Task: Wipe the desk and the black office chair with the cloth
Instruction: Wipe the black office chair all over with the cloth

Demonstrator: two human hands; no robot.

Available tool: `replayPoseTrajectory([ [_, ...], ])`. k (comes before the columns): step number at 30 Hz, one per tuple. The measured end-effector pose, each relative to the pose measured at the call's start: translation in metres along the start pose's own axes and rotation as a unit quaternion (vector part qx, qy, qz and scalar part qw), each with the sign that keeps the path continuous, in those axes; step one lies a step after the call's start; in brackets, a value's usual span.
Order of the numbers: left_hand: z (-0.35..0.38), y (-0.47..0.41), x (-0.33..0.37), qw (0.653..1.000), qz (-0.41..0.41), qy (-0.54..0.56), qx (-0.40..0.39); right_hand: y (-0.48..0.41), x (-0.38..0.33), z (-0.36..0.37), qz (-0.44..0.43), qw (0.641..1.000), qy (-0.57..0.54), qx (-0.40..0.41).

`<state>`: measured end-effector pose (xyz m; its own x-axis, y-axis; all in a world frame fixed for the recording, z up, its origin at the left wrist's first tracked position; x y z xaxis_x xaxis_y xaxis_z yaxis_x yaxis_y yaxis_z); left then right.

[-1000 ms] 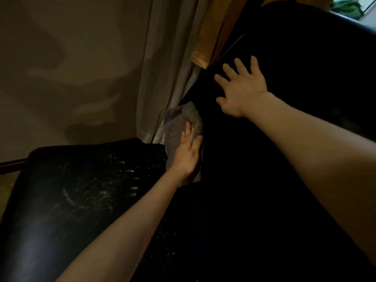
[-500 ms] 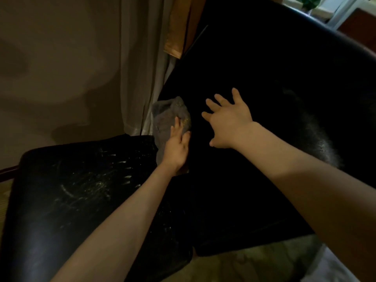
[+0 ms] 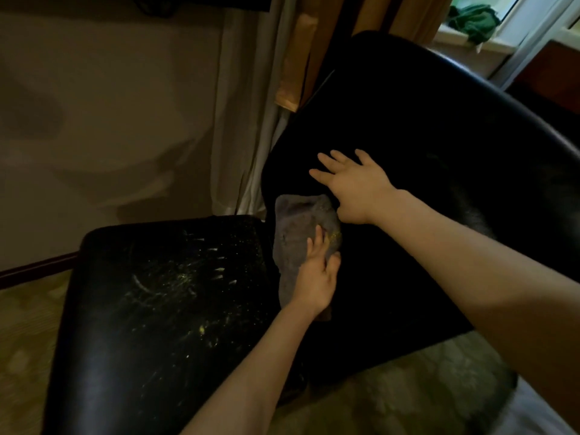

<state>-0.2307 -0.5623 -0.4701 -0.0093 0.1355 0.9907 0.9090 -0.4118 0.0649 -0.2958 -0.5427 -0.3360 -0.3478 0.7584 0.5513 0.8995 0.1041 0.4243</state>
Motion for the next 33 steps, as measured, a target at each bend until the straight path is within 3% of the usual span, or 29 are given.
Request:
replayPoseTrajectory([
  [5, -0.002, -0.001, 0.007, 0.998, -0.022, -0.045, 0.023, 0.069, 0.016, 0.036, -0.006, 0.999, 0.019, -0.050],
  [8, 0.003, 0.007, 0.012, 0.997, -0.038, -0.063, 0.033, 0.108, 0.024, 0.058, -0.012, 1.000, -0.008, -0.027],
  [12, 0.007, 0.016, 0.010, 0.996, -0.053, -0.059, 0.044, 0.123, 0.024, 0.072, -0.058, 0.994, 0.076, -0.049],
  [19, 0.035, 0.055, 0.011, 0.998, -0.037, -0.017, 0.052, 0.139, 0.025, 0.065, -0.064, 0.993, 0.065, 0.077],
  [23, 0.052, 0.080, 0.022, 0.999, -0.009, 0.012, 0.045, 0.150, 0.021, 0.066, -0.038, 0.991, 0.068, 0.109],
  [33, 0.066, 0.103, 0.052, 0.999, 0.019, 0.040, 0.021, 0.171, 0.032, 0.075, 0.004, 0.973, -0.062, 0.223],
])
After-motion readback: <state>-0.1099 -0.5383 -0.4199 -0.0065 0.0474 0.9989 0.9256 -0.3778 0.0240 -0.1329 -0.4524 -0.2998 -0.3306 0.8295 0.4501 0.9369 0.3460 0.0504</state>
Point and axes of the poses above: each hand's wrist, its own y-axis away from the middle knuckle, its own z-axis out of the palm, x = y × z, the point moved 6 cm from there along -y, towards the middle knuckle, and after that the axes turned 11 degrees about -x, right-handed, at the moved point
